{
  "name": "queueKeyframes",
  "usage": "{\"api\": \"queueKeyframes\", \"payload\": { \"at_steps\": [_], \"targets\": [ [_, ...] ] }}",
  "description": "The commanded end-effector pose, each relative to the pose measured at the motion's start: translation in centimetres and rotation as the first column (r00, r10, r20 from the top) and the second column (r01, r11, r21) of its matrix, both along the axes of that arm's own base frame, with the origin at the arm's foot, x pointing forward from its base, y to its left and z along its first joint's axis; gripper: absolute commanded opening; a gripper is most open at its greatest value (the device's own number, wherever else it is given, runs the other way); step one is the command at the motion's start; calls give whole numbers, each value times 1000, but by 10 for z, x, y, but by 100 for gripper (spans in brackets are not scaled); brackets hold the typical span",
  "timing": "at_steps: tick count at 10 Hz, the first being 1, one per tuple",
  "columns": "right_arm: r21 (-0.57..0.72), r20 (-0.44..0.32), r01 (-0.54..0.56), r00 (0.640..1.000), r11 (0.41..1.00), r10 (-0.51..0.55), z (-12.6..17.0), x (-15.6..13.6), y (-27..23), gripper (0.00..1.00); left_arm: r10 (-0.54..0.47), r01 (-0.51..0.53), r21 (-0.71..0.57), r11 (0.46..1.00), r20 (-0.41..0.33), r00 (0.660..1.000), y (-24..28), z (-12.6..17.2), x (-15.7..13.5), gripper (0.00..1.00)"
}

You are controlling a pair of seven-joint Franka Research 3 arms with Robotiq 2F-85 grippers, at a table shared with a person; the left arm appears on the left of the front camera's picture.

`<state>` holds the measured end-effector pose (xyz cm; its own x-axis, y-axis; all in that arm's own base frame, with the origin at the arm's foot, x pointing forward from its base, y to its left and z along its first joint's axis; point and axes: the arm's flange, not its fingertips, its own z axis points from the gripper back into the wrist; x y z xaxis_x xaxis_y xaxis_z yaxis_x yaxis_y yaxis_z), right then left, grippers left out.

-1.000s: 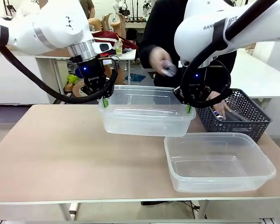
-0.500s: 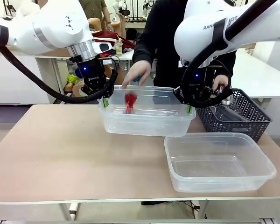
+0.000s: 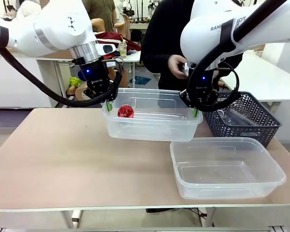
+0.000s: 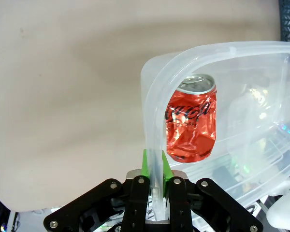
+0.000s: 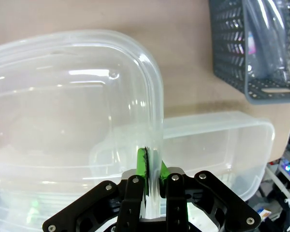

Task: Sort the waste into each basket.
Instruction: Offer the picked Organizing box to the human.

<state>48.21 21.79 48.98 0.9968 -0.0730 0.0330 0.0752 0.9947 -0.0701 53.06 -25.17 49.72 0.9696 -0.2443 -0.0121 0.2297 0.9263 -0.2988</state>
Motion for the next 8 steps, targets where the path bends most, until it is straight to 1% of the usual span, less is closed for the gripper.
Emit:
{"api": "queueKeyframes", "payload": {
  "at_steps": [1, 8],
  "targets": [
    [-3, -6, 0, 1000, 1000, 0, -2, -1, -1, 5, -12, 12, -9, 1000, 18, 1000, -3, 8, -3, 6],
    [-3, -6, 0, 1000, 1000, 0, -2, -1, -1, 5, -12, 12, -9, 1000, 18, 1000, -3, 8, -3, 6]
  ]
}}
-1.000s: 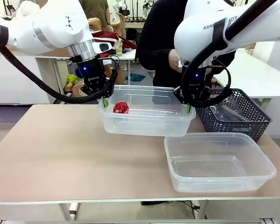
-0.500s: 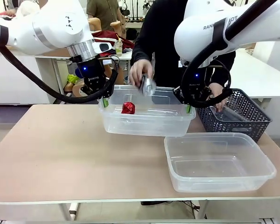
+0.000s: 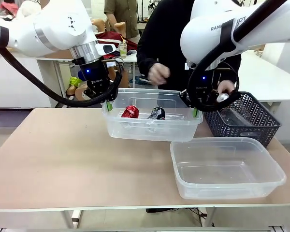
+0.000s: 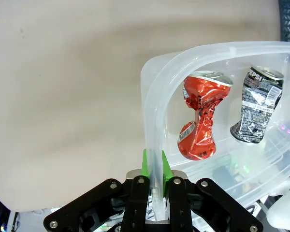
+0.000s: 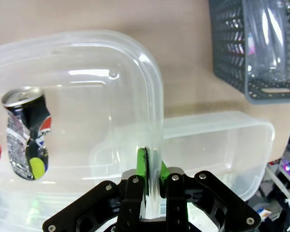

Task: Sort the waste into each basket.
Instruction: Offer the picked Organizing box to the human.

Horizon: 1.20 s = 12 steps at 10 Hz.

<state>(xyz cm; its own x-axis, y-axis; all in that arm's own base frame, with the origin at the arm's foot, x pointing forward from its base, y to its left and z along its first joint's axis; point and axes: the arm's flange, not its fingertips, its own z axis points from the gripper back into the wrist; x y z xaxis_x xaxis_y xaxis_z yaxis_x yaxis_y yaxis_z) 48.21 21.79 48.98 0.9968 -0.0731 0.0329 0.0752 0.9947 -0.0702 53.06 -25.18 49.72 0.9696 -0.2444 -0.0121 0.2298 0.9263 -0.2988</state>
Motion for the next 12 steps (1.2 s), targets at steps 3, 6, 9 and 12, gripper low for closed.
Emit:
{"api": "queueKeyframes", "payload": {
  "at_steps": [3, 6, 9, 12],
  "targets": [
    [-3, -6, 0, 1000, 1000, 0, -2, -1, -1, 5, -12, 12, -9, 1000, 17, 1000, -3, 8, -3, 6],
    [-3, -6, 0, 1000, 1000, 0, -2, -1, -1, 5, -12, 12, -9, 1000, 17, 1000, -3, 8, -3, 6],
    [-3, -6, 0, 1000, 1000, 0, -2, -1, -1, 5, -12, 12, -9, 1000, 17, 1000, -3, 8, -3, 6],
    [-3, -6, 0, 1000, 1000, 0, -2, -1, -1, 5, -12, 12, -9, 1000, 17, 1000, -3, 8, -3, 6]
  ]
}}
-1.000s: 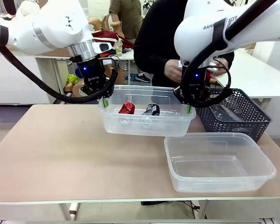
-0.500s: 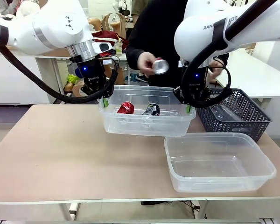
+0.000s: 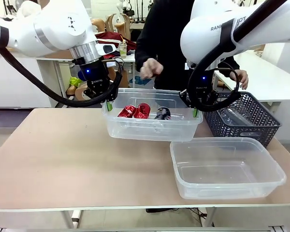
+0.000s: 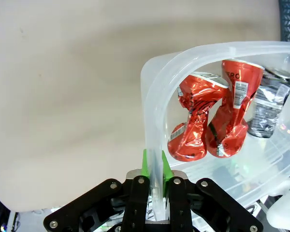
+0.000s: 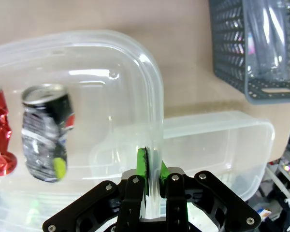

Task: Sort the waste into each basket.
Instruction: Offer the picked Organizing box to the human.

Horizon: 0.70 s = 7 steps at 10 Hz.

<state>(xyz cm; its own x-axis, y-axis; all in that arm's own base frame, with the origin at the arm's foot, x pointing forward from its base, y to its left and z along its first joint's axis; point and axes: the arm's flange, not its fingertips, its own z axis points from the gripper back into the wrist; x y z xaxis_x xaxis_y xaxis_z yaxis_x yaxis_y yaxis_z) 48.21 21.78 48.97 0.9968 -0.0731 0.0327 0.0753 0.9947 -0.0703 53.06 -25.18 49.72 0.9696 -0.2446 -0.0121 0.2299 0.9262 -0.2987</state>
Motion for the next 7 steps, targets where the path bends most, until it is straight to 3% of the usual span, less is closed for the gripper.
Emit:
{"api": "queueKeyframes", "payload": {
  "at_steps": [1, 7],
  "targets": [
    [-3, -6, 0, 1000, 1000, 0, -2, -1, -1, 5, -12, 12, -9, 1000, 17, 1000, -2, 8, -3, 6],
    [-3, -6, 0, 1000, 1000, 0, -2, -1, -1, 5, -12, 12, -9, 1000, 17, 1000, -2, 8, -3, 6]
  ]
}}
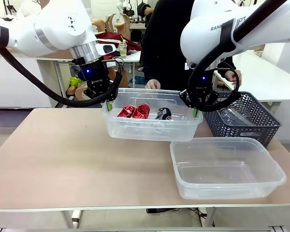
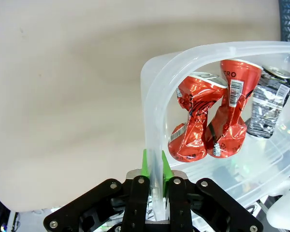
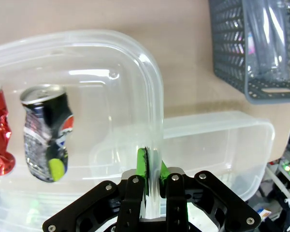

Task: Sort the waste into each basket.
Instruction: Offer the picked Organizing box to the human.

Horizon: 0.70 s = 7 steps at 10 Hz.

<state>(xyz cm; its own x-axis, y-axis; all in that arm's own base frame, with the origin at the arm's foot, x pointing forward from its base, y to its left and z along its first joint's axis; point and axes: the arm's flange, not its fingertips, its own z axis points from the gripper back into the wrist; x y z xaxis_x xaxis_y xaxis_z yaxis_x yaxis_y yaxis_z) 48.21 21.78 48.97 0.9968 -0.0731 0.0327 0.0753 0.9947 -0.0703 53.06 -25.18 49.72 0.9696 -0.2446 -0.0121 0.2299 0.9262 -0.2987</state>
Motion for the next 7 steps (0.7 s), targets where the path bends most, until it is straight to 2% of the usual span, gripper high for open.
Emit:
{"api": "queueKeyframes", "payload": {
  "at_steps": [1, 4, 5, 7],
  "targets": [
    [-3, -6, 0, 1000, 1000, 0, -2, -1, -1, 5, -12, 12, -9, 1000, 17, 1000, -2, 8, -3, 6],
    [-3, -6, 0, 1000, 1000, 0, -2, -1, -1, 5, -12, 12, -9, 1000, 17, 1000, -2, 8, -3, 6],
    [0, 0, 0, 1000, 1000, 0, 0, 0, 0, 5, 0, 0, 0, 1000, 0, 1000, 0, 0, 0, 6],
    [-17, -11, -80, 997, 997, 79, 18, 52, 20, 5, 38, -40, 26, 999, 62, 997, -1, 23, 37, 6]
  ]
}}
